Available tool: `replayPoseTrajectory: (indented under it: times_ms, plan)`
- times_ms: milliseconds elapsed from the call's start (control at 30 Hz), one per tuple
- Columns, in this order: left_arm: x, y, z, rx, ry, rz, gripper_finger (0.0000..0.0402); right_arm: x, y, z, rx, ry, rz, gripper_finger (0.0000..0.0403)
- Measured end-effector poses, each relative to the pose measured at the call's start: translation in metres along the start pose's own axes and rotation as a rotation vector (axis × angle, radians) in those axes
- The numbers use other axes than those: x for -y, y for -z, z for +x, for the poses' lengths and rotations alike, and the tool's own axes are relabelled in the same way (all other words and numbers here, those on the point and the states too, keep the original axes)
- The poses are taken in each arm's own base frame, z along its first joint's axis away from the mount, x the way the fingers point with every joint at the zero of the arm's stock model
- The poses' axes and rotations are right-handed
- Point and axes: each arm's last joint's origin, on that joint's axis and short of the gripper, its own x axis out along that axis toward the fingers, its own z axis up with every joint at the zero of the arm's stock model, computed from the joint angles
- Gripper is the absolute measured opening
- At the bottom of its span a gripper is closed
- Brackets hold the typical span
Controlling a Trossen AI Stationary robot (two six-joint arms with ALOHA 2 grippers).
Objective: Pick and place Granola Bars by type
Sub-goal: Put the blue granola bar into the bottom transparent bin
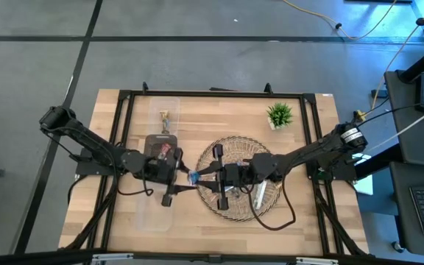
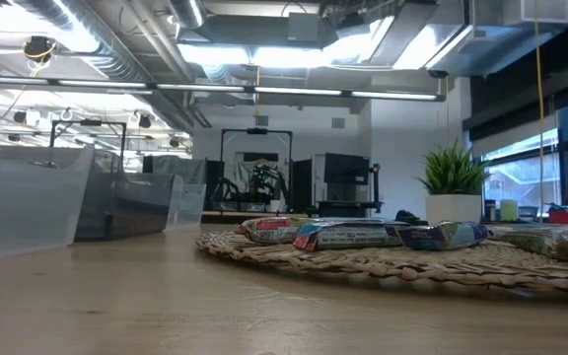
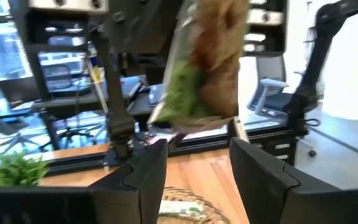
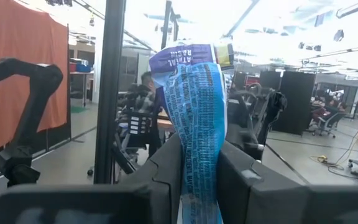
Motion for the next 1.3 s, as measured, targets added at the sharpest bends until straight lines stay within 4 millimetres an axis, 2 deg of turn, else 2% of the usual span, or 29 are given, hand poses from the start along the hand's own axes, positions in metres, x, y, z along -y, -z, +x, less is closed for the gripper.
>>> replayPoseTrajectory:
  times_ms: [900,1300]
  plan:
    - [-0.001,-0.009,-0.001,0.094,-0.016,-0.03,0.0168,-0.001,0.016,-0.001,-0.171,0.009,-0.019,0.0079]
    - [-0.001,-0.008,0.0,0.078,-0.018,-0.025,0.0123,-0.001,0.016,-0.001,-0.165,0.011,-0.011,0.0079]
